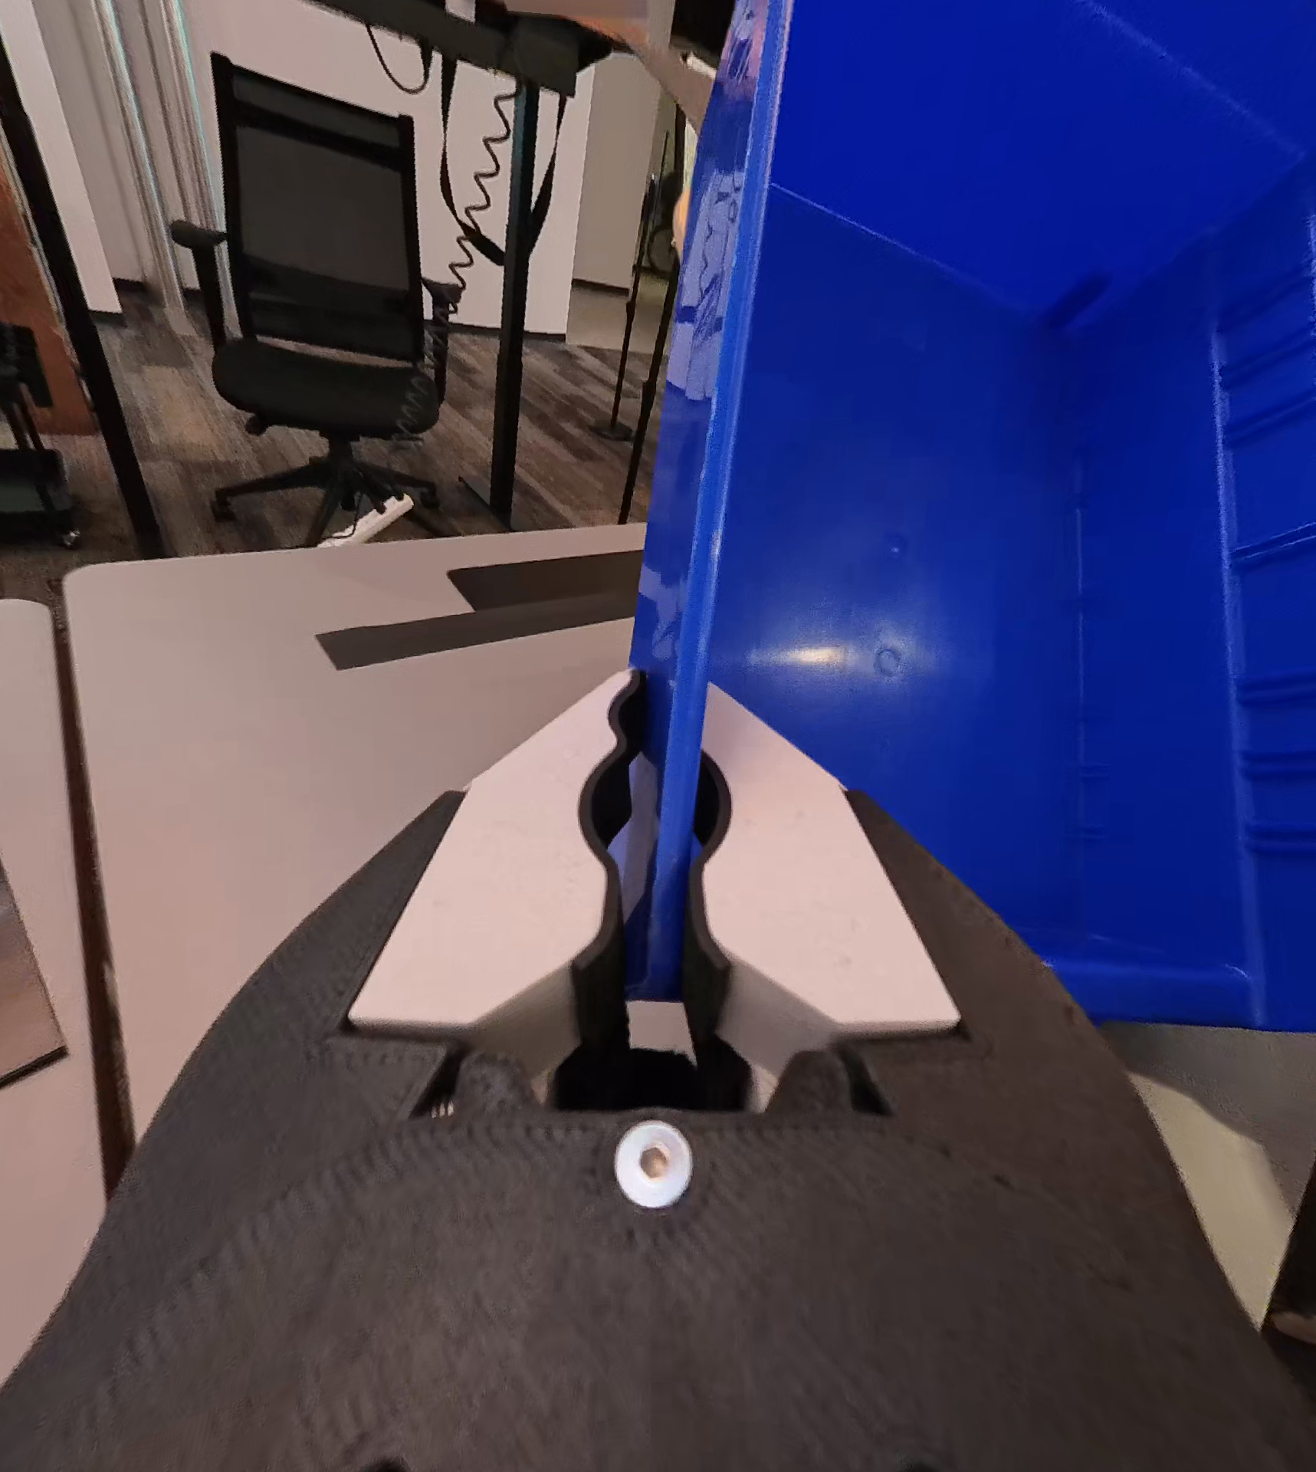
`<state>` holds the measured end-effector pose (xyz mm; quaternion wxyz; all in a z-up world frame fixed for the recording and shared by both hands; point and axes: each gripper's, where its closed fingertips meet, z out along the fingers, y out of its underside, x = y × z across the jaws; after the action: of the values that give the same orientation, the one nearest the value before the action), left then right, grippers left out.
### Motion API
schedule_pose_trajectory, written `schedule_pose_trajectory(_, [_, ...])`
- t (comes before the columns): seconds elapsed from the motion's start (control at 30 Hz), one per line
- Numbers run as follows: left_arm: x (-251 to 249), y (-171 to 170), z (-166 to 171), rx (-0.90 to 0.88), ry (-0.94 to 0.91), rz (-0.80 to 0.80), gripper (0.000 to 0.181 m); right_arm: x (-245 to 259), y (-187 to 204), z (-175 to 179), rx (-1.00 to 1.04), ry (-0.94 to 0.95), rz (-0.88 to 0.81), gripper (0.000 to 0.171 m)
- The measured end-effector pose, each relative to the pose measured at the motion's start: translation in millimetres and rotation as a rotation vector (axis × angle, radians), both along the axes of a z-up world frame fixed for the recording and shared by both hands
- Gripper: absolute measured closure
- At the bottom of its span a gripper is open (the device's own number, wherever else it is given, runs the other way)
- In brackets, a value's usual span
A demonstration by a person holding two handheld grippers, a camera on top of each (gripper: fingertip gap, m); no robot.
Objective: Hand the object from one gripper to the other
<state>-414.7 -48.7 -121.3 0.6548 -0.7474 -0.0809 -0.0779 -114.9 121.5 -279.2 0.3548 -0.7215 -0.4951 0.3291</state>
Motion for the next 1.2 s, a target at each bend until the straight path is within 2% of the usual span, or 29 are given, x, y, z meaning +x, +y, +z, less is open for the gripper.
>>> schedule_pose_trajectory(0.1, [-12, -14, 7, 0.033, 0.008, 0.039, 0.179, -38, -18, 2, -0.038, 0.041, 0.025, 0.098])
schedule_pose_trajectory(0.17, [-21, -23, 11, 0.043, 0.007, 0.074, 0.179, -62, -28, 0, 0.0, 0.035, 0.073, 0.102])
schedule_pose_trajectory(0.47, [-32, -53, 26, 0.079, 0.002, 0.132, 0.179, -170, -77, -2, 0.009, 0.051, 0.227, 0.096])
schedule_pose_trajectory(0.5, [-31, -55, 29, 0.076, 0.004, 0.137, 0.179, -181, -87, -3, 0.007, 0.053, 0.279, 0.089])
schedule_pose_trajectory(0.57, [-28, -57, 33, 0.069, 0.013, 0.148, 0.179, -196, -107, -3, -0.048, 0.05, 0.369, 0.089])
schedule_pose_trajectory(0.63, [-21, -55, 37, 0.057, 0.014, 0.157, 0.179, -200, -110, 2, -0.101, 0.076, 0.367, 0.076])
schedule_pose_trajectory(0.77, [8, -30, 38, 0.014, 0.005, 0.124, 0.178, -172, -91, 28, -0.14, 0.137, 0.356, 0.076])
schedule_pose_trajectory(0.93, [59, 34, 21, -0.085, 0.029, 0.06, 0.178, -85, -17, 72, -0.151, 0.261, 0.207, 0.08])
schedule_pose_trajectory(1.0, [87, 68, 6, -0.127, -0.017, 0.011, 0.178, -38, 13, 100, -0.177, 0.399, 0.134, 0.082])
schedule_pose_trajectory(1.07, [120, 101, -7, -0.162, -0.043, -0.035, 0.178, 17, 38, 141, -0.191, 0.657, 0.067, 0.093])
schedule_pose_trajectory(1.13, [155, 133, -23, -0.208, -0.053, -0.094, 0.178, 65, 49, 159, -0.167, 0.765, 0.028, 0.087])
schedule_pose_trajectory(1.2, [191, 162, -41, -0.25, -0.05, -0.16, 0.178, 95, 48, 164, -0.126, 0.781, 0.008, 0.079])
